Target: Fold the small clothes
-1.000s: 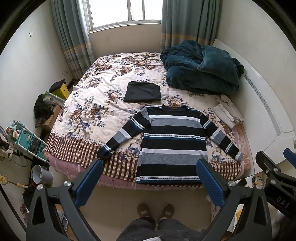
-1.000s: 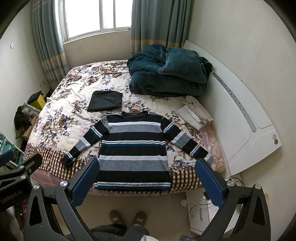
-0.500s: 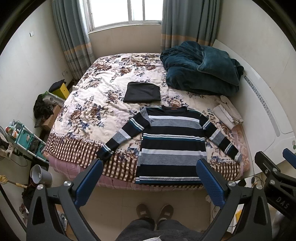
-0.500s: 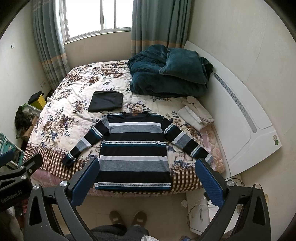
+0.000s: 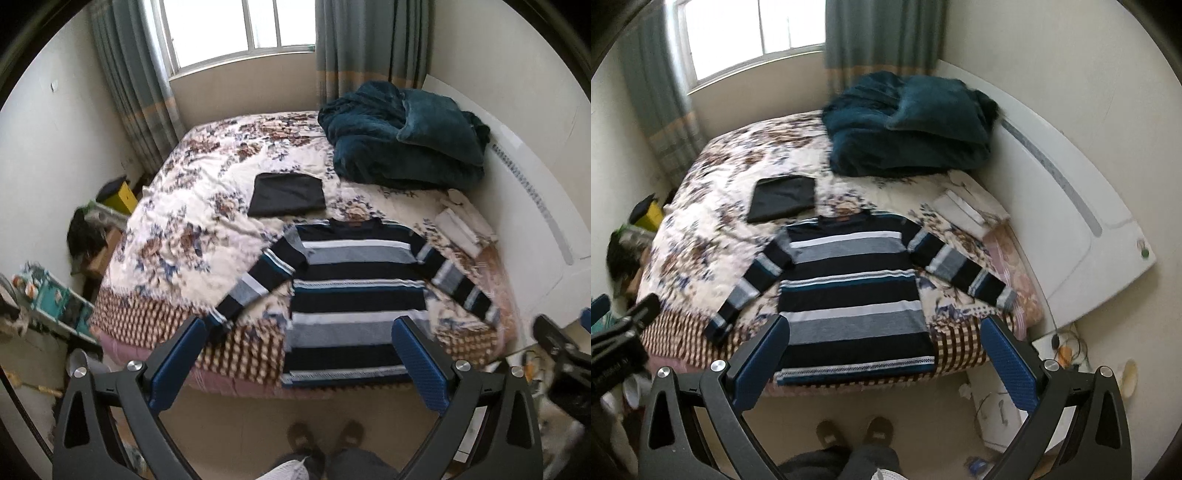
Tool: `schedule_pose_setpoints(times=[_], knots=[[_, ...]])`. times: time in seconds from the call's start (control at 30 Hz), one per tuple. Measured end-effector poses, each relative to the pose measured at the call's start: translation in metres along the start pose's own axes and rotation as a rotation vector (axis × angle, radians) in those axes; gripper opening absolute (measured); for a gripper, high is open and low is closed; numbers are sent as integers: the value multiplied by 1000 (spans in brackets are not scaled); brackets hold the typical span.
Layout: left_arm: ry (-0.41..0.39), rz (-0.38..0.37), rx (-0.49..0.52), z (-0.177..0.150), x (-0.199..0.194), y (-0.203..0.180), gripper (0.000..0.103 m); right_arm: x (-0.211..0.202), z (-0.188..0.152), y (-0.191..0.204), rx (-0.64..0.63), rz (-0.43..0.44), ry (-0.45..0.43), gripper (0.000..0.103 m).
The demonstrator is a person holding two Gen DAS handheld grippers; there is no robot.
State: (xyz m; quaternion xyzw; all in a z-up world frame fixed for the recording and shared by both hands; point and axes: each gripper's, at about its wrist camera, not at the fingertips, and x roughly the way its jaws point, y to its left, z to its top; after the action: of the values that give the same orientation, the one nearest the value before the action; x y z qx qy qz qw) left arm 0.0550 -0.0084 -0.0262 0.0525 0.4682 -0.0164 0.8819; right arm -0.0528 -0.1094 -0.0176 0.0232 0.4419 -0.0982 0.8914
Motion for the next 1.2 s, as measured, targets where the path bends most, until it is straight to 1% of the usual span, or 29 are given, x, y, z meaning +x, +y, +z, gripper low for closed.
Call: schedule_pose_setpoints(times=[0.07, 0.1, 0.17, 0.2, 0.27, 0.37, 0.43, 0.53, 0.6, 0.67, 0.7, 0.77, 0.83, 0.9, 0.93, 1.0, 1.03, 1.07, 1.1, 1.13, 1.17, 1.2], knots=[[-13, 5, 14, 8, 24, -5, 103, 31, 4, -12, 51, -49, 19, 103], [4, 11, 25, 14, 42, -9, 103, 47, 5, -18, 76, -63, 29, 103], [12, -2, 34, 23, 71, -21, 103, 83, 7, -35, 128, -107, 56, 103], [40, 9, 45, 27, 88, -29, 103, 103, 8, -45, 155, -117, 70, 103], [83, -12, 51, 25, 116, -35, 103, 148, 8, -70, 217, -148, 105, 103], [144, 9, 69, 27, 168, -59, 103, 222, 1, -115, 315, -157, 160, 103], [177, 23, 66, 28, 203, -75, 103, 281, -5, -149, 394, -155, 204, 103], [234, 55, 72, 28, 261, -104, 103, 355, -14, -196, 516, -139, 258, 103], [278, 89, 76, 26, 297, -119, 103, 408, -23, -231, 613, -120, 294, 103], [307, 93, 71, 20, 332, -133, 103, 464, -38, -272, 733, -115, 333, 103], [327, 104, 73, 15, 349, -138, 103, 483, -46, -288, 785, -112, 337, 103], [376, 124, 79, 7, 394, -151, 103, 526, -66, -327, 920, -120, 341, 103], [423, 148, 78, -4, 439, -163, 103, 560, -88, -362, 1055, -129, 324, 103], [455, 160, 62, -13, 479, -169, 103, 587, -107, -389, 1159, -135, 300, 103], [464, 167, 53, -16, 495, -170, 103, 603, -119, -405, 1217, -133, 276, 103], [475, 175, 31, -23, 528, -172, 103, 630, -136, -428, 1300, -136, 239, 98], [477, 189, 30, -25, 543, -177, 103, 642, -141, -436, 1330, -132, 231, 98], [480, 202, 31, -28, 555, -178, 103, 654, -147, -443, 1363, -134, 231, 93], [486, 205, 29, -30, 566, -181, 103, 659, -149, -446, 1389, -125, 216, 85], [499, 201, 21, -32, 581, -183, 103, 669, -151, -451, 1407, -111, 183, 83], [507, 196, 14, -34, 589, -182, 103, 673, -149, -452, 1404, -122, 171, 77], [511, 186, 3, -35, 596, -182, 103, 679, -146, -453, 1397, -137, 135, 66]])
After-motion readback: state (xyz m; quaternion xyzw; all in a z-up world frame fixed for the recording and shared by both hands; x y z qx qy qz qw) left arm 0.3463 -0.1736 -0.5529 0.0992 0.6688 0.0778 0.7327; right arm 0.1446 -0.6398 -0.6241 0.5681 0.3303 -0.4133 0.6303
